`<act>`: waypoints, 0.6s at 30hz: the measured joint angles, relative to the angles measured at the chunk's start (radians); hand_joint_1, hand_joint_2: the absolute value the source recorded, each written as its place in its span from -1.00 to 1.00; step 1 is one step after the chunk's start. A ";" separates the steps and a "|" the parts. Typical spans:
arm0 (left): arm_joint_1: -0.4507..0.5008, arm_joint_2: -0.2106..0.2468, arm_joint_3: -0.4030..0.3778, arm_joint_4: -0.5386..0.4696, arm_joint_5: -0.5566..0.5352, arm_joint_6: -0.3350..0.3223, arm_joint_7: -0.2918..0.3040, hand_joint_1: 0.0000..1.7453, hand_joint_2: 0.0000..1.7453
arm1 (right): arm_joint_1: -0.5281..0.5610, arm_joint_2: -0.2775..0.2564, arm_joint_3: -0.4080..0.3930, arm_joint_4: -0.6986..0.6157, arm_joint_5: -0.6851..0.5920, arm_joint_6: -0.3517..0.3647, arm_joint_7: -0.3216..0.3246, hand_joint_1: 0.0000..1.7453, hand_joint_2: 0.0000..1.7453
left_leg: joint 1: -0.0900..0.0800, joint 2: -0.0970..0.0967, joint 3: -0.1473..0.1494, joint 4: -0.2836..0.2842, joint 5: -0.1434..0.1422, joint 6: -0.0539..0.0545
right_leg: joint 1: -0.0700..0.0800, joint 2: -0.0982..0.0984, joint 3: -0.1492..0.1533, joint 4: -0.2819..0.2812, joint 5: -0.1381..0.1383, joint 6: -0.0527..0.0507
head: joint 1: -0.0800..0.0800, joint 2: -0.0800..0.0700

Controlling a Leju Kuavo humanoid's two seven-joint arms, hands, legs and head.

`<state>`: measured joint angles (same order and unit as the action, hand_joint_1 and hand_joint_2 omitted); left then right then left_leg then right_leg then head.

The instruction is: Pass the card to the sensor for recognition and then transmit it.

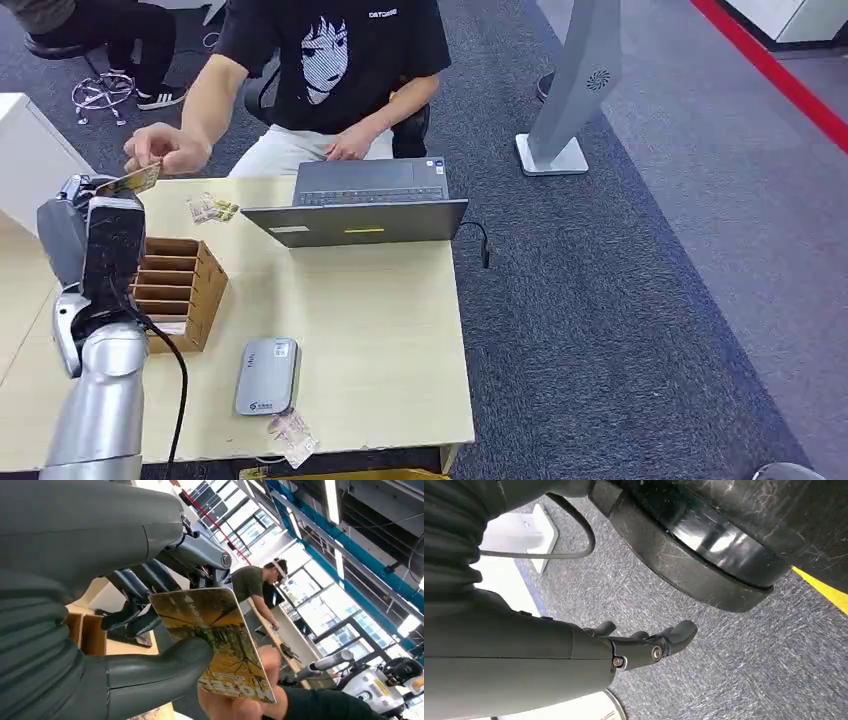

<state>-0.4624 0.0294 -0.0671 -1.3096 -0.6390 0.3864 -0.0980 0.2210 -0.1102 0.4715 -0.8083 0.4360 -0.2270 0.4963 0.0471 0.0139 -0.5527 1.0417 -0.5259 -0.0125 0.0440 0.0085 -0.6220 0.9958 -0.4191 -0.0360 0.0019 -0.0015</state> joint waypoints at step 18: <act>0.029 0.004 -0.016 -0.026 -0.010 -0.058 0.003 1.00 1.00 | 0.025 0.024 -0.067 -0.019 0.063 0.016 0.015 -1.00 1.00 | -0.001 0.000 0.000 0.000 0.000 0.000 | -0.001 0.000 0.000 0.000 0.000 0.000 | 0.000 0.000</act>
<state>-0.4333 0.0336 -0.0836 -1.3352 -0.6493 0.3288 -0.0950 0.2457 -0.0858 0.4047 -0.8274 0.4989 -0.2113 0.5115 0.0465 0.0137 -0.5529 1.0416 -0.5259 -0.0125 0.0431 0.0083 -0.6220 0.9960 -0.4191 -0.0360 0.0015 -0.0015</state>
